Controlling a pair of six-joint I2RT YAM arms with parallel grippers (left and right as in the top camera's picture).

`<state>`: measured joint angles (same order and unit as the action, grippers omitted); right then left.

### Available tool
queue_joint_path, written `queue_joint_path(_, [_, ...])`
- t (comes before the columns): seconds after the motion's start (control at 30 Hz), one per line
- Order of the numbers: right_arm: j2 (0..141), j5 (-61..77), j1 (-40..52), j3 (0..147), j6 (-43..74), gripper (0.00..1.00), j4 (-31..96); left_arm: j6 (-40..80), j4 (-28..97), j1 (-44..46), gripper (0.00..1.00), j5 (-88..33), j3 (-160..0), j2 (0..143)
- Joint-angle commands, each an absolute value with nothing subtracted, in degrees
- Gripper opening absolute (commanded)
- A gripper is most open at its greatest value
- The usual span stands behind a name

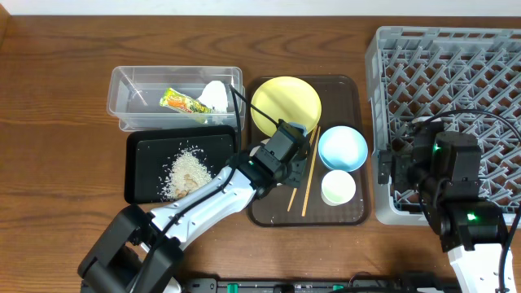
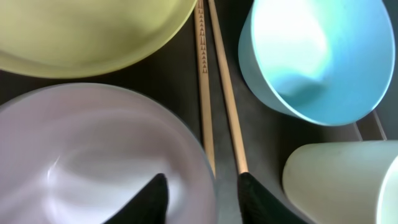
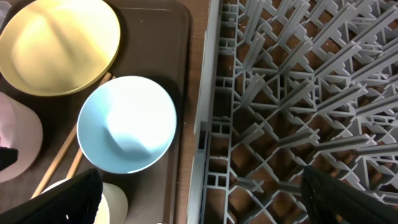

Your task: Sort waste into correct bins and load items into the dishwasher rack

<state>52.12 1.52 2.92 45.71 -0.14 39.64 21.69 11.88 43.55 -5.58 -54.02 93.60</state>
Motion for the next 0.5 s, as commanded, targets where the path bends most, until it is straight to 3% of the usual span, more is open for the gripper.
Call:
queue_joint_path(0.0, [52.1,1.6,3.0,46.9,0.8,0.99,39.8,21.2,11.7,43.5,0.47,-4.4,-54.7,93.9])
queue_joint_path(0.47, [52.1,1.6,3.0,46.9,0.8,0.99,39.9,21.3,5.6,43.9,0.49,-16.9,-54.9,87.7])
